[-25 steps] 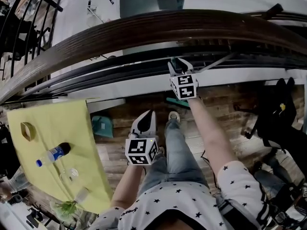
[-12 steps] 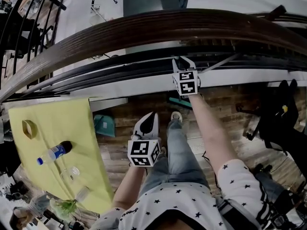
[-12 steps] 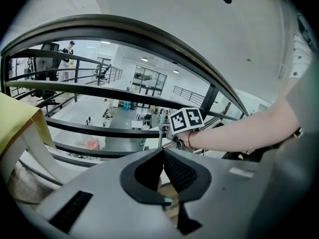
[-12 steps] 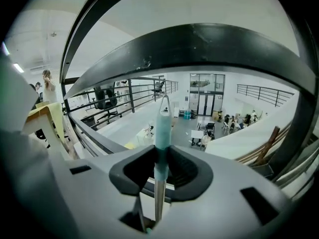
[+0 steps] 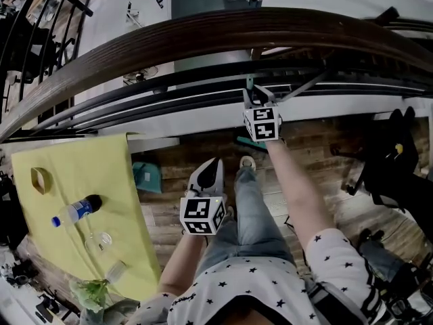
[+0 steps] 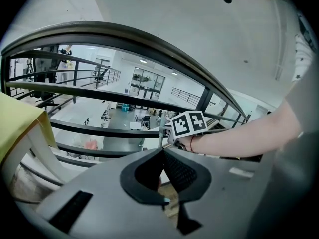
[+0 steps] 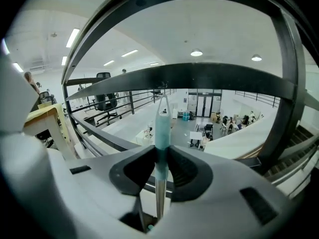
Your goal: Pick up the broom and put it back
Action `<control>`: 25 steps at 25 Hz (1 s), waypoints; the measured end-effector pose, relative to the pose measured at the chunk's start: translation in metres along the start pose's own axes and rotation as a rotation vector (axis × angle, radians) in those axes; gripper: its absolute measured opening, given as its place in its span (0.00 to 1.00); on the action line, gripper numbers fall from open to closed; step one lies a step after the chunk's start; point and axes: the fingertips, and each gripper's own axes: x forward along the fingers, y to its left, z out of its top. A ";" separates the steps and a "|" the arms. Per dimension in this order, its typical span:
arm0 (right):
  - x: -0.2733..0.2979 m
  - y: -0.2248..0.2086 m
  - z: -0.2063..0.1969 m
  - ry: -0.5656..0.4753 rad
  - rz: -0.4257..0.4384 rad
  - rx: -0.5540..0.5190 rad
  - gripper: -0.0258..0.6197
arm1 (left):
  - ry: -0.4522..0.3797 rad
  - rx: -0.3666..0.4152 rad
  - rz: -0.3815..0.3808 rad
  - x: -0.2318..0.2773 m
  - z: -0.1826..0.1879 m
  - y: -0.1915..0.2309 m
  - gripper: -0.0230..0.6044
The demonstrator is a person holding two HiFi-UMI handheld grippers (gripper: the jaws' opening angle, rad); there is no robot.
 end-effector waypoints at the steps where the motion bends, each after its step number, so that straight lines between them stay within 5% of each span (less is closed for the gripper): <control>1: -0.006 0.002 0.000 -0.003 -0.002 0.000 0.16 | 0.000 0.002 -0.003 -0.003 -0.001 -0.001 0.05; 25: -0.166 0.049 -0.042 -0.025 -0.078 0.000 0.16 | -0.036 0.087 -0.092 -0.105 -0.011 -0.054 0.05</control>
